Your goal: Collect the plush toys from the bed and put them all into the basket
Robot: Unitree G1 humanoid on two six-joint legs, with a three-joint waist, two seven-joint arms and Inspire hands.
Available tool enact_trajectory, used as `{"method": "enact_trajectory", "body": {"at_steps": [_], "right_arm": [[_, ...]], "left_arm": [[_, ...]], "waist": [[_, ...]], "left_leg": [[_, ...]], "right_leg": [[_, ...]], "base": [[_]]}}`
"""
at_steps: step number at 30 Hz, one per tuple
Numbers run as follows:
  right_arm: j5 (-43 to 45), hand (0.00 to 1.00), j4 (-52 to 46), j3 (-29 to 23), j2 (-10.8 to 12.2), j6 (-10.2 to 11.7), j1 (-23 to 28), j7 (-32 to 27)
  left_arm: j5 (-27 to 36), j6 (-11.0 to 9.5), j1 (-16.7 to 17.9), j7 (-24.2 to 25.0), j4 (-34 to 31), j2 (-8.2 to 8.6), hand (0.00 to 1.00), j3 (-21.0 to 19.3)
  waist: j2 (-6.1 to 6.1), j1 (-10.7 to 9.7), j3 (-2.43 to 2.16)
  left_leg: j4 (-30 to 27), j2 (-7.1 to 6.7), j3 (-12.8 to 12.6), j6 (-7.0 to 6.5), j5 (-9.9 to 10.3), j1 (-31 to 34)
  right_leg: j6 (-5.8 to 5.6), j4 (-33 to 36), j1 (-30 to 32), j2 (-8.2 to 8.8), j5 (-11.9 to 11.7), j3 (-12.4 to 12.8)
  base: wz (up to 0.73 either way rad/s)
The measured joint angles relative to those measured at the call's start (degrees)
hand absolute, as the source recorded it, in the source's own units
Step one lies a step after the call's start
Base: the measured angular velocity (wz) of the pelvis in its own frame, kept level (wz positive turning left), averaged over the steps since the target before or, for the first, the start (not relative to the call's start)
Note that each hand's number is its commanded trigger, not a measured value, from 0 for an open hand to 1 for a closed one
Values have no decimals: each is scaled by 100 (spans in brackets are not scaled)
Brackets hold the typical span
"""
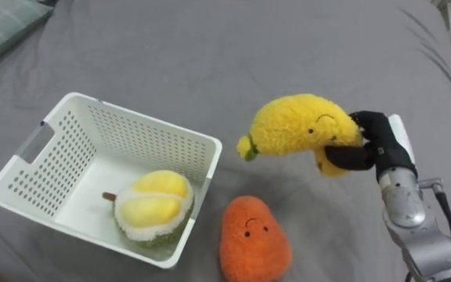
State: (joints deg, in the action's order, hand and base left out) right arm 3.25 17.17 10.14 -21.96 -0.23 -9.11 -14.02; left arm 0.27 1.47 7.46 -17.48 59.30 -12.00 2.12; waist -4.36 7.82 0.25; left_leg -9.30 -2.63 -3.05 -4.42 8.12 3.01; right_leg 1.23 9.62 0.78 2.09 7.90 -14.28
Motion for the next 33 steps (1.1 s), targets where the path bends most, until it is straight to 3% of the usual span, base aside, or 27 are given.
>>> {"method": "enact_trajectory", "body": {"at_steps": [8,14,20,24,26,28,33], "right_arm": [[56,100,-672,1,27,-67,6,334],[506,100,-1238,5,235,-140,5,577],[983,100,-1996,6,258,-376,4,907],[1072,100,-2084,89,261,-459,0,1037],[1072,100,-2084,191,269,-499,0,1140],[1075,100,-2084,273,401,-545,-1,1229],[1170,100,-2090,425,651,-626,-44,1231]], "left_arm": [[-106,68,53,-221,-175,106,0,-206],[-169,85,97,-213,-167,218,0,-204],[-465,223,84,-212,-194,253,0,-211],[-493,225,71,-212,-193,253,0,-219],[-492,225,73,-212,-192,253,0,-251],[-493,227,67,-213,-192,251,0,-319],[-503,327,116,-209,-198,246,0,-397]], "waist": [[78,65,-15],[73,63,-14],[38,132,-13],[-9,230,-32],[-40,267,-19],[-98,353,10],[-134,514,1]], "left_leg": [[76,-1,-14,1,-1,-185],[98,-1,-19,0,0,-240],[100,-3,-16,0,0,-248],[99,-3,3,0,0,-270],[99,-5,21,0,0,-279],[91,-4,26,0,0,-275],[77,-16,103,-1,3,-257]], "right_leg": [[-1,-5,-124,-16,1,60],[-2,-5,-167,-19,2,72],[-3,0,-178,-18,2,68],[-4,-1,-205,-18,2,48],[-4,-2,-223,-17,3,31],[-7,-2,-226,-19,6,31],[-7,-3,-239,-14,6,-19]], "base": [[-1],[0],[0],[1],[3],[0],[8]]}}
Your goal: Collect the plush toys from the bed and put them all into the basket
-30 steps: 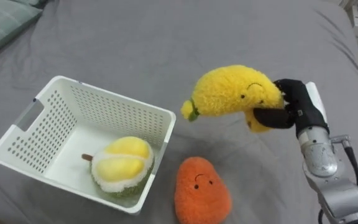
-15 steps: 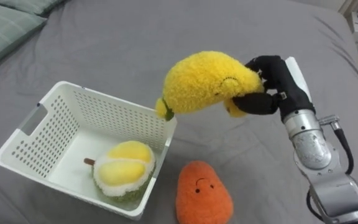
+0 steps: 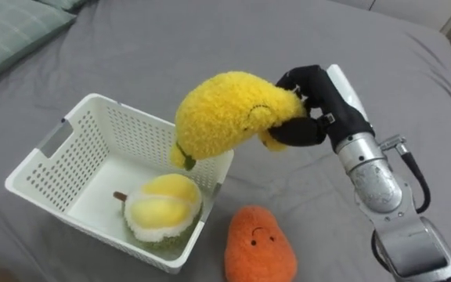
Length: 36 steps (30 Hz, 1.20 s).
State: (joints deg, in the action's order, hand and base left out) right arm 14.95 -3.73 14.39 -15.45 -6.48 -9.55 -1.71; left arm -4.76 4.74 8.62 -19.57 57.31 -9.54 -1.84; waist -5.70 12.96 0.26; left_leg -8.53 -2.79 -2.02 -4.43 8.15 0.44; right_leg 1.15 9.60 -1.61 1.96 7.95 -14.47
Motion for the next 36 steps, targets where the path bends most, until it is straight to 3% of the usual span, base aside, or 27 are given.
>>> {"method": "enact_trajectory", "body": {"at_steps": [7,14,15,16,17,18,26,36], "right_arm": [[12,100,2,256,120,-96,-194,130],[-15,100,4,348,210,-101,-338,226],[-16,78,4,391,209,-104,-338,248],[-13,37,14,449,210,-108,-342,259],[-5,12,25,474,210,-108,-351,272],[9,0,38,499,210,-111,-366,315],[36,0,47,795,212,-244,-402,469],[38,0,81,821,215,-245,-554,559]], "left_arm": [[-363,42,126,-4,-250,-24,0,-32],[-509,42,123,-14,-322,-26,0,-37],[-509,42,122,-14,-322,-26,0,-33],[-508,43,122,-14,-328,-26,0,-30],[-507,43,117,-14,-336,-25,0,-30],[-507,41,98,-14,-344,-25,0,-30],[-625,185,94,5,-337,-26,0,-36],[-997,385,224,89,-336,-14,0,-137]], "waist": [[-26,170,13],[-107,197,60],[-118,193,66],[-113,185,71],[-118,185,68],[-126,185,62],[-110,474,71],[-83,594,85]], "left_leg": [[-11,-8,127,2,-2,10],[-9,-10,149,2,-1,39],[-9,-10,150,2,-1,42],[-9,-11,155,2,-1,58],[-10,-13,159,2,-1,69],[-18,-23,175,2,-1,93],[-18,-46,253,0,-1,100],[-38,-64,286,-2,-2,100]], "right_leg": [[-6,-5,-54,4,4,-72],[-7,-9,-56,5,4,-145],[-7,-11,-55,4,4,-145],[-7,-17,-47,0,4,-147],[-7,-21,-38,-2,4,-146],[-7,-58,-32,-4,4,-147],[-10,-104,-38,5,6,-201],[-21,-103,-60,24,13,-219]], "base": [[10],[1],[0],[0],[3],[4],[3],[1]]}}
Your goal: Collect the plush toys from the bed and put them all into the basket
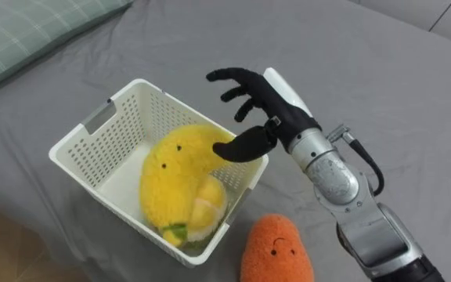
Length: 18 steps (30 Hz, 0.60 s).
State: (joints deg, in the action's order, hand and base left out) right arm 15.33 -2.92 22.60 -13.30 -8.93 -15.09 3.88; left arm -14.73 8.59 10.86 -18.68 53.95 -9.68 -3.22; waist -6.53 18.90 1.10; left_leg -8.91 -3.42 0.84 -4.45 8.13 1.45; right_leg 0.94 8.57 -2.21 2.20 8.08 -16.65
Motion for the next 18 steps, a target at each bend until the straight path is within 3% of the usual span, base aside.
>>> {"method": "enact_trajectory", "body": {"at_steps": [8,12,18], "right_arm": [[0,0,381,-3,-6,13,0,-139],[-8,0,436,-19,-9,15,0,-287],[-11,0,435,-190,-11,15,0,-394]], "left_arm": [[9,7,6,-101,-83,18,0,4],[7,-26,0,-168,-131,19,0,2],[6,-26,1,-201,-116,19,0,-1]], "waist": [[46,-81,0],[49,-165,-34],[32,-170,-48]], "left_leg": [[-65,-9,16,0,1,29],[-77,-12,10,-1,1,38],[-59,-4,-36,-1,1,-5]], "right_leg": [[-8,4,-22,4,5,53],[-8,9,-10,4,5,74],[-8,9,-25,8,5,94]], "base": [[0],[-1],[-3]]}}
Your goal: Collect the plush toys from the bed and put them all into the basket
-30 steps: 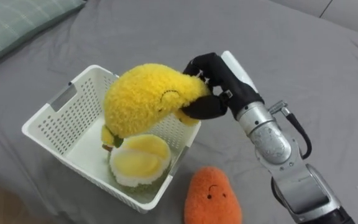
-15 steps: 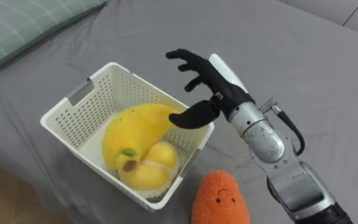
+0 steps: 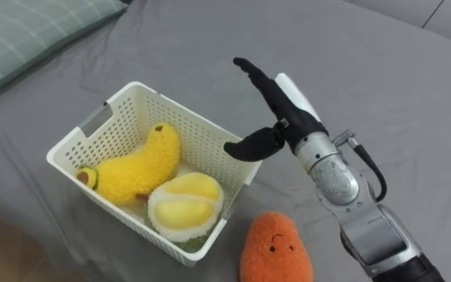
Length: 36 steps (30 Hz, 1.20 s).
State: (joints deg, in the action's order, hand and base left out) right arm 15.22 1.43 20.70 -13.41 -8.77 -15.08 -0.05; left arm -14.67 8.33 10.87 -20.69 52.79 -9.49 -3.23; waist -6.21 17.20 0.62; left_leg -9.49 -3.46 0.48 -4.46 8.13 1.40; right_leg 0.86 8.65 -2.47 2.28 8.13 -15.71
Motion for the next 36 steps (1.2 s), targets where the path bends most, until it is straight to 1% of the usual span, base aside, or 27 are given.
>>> {"method": "enact_trajectory", "body": {"at_steps": [3,5,6,8,10,12,15,16,18,19,20,23,25,26,28,32,34,36], "right_arm": [[-59,0,1,-6,-2,0,1,-17],[-153,0,20,-4,-2,1,14,-31],[-259,0,20,-5,-6,9,60,-59],[-390,0,45,-4,-13,34,167,-69],[-411,0,110,-8,-35,59,393,-69],[-417,0,148,-28,-43,59,543,-69],[-472,0,208,-256,-44,67,693,-120],[-590,0,236,-383,-42,71,745,-179],[-761,0,239,-560,-45,75,804,-295],[-870,0,239,-643,-46,132,851,-363],[-919,0,239,-715,-47,210,921,-431],[-899,0,294,-857,-47,290,1080,-511],[-898,0,502,-855,-41,332,1139,-529],[-904,0,621,-854,-42,333,1243,-532],[-916,0,718,-857,-41,328,1417,-530],[-915,0,719,-857,-43,325,1701,-545],[-891,0,720,-858,-42,325,1737,-544],[-864,0,734,-859,-42,325,1773,-539]], "left_arm": [[1,3,3,2,3,1,0,1],[2,4,2,2,3,1,0,1],[3,4,9,2,6,4,0,-6],[6,3,21,0,18,8,0,-5],[11,2,73,-2,18,11,0,-5],[38,3,121,-2,20,10,0,-8],[37,3,97,23,128,19,0,-9],[38,1,102,26,146,37,0,-11],[41,-23,96,27,203,69,0,-32],[44,-38,105,26,255,96,0,-95],[44,-47,129,10,257,115,0,-152],[45,-80,135,-4,248,145,0,-256],[66,-103,132,-12,247,183,0,-323],[86,-144,118,-16,246,192,0,-326],[84,-185,117,-17,247,200,0,-328],[142,-191,112,-16,247,197,0,-339],[162,-191,107,-5,248,199,0,-340],[167,-189,123,8,248,200,0,-340]], "waist": [[-5,-33,-3],[8,-39,5],[34,-40,21],[31,-90,20],[33,-154,20],[35,-263,21],[72,-401,9],[93,-444,-10],[122,-445,-22],[155,-450,-21],[170,-537,-27],[161,-635,-35],[176,-653,-28],[147,-699,-52],[137,-735,-58],[140,-793,-59],[156,-796,-50],[160,-813,-54]], "left_leg": [[-1,0,-3,0,0,-23],[14,0,-9,-1,0,-83],[18,0,-14,-2,1,-109],[14,0,-12,-4,2,-126],[12,-2,-25,-9,6,-152],[11,-4,-25,-13,9,-132],[-12,-4,-41,-15,12,-106],[-10,-4,-52,-16,12,-117],[-1,7,-138,-16,10,-176],[12,16,-184,-16,11,-207],[13,18,-186,-16,10,-212],[25,37,-249,-13,12,-236],[46,53,-319,-4,19,-266],[47,58,-321,-3,20,-267],[59,62,-330,0,21,-264],[88,65,-358,2,28,-266],[87,67,-374,0,29,-272],[86,71,-393,0,29,-289]], "right_leg": [[0,-5,-27,1,0,0],[0,-4,-75,2,0,1],[0,-5,-99,2,0,1],[-1,-5,-126,4,0,-7],[-3,0,-142,9,1,1],[-6,6,-139,14,2,-3],[-6,6,-121,16,2,8],[-7,6,-124,15,2,29],[-7,6,-133,6,2,138],[-7,5,-143,2,2,170],[-7,4,-144,0,2,174],[-5,5,-137,-15,0,240],[-3,4,-141,-30,-1,306],[-3,8,-139,-32,-1,303],[-3,7,-135,-35,-1,301],[-3,8,-123,-37,-1,306],[-3,9,-121,-36,-1,309],[-3,11,-125,-36,-1,315]], "base": [[0],[0],[0],[0],[-2],[0],[-1],[-11],[-22],[-18],[-10],[-9],[-16],[-6],[-2],[-5],[0],[0]]}}
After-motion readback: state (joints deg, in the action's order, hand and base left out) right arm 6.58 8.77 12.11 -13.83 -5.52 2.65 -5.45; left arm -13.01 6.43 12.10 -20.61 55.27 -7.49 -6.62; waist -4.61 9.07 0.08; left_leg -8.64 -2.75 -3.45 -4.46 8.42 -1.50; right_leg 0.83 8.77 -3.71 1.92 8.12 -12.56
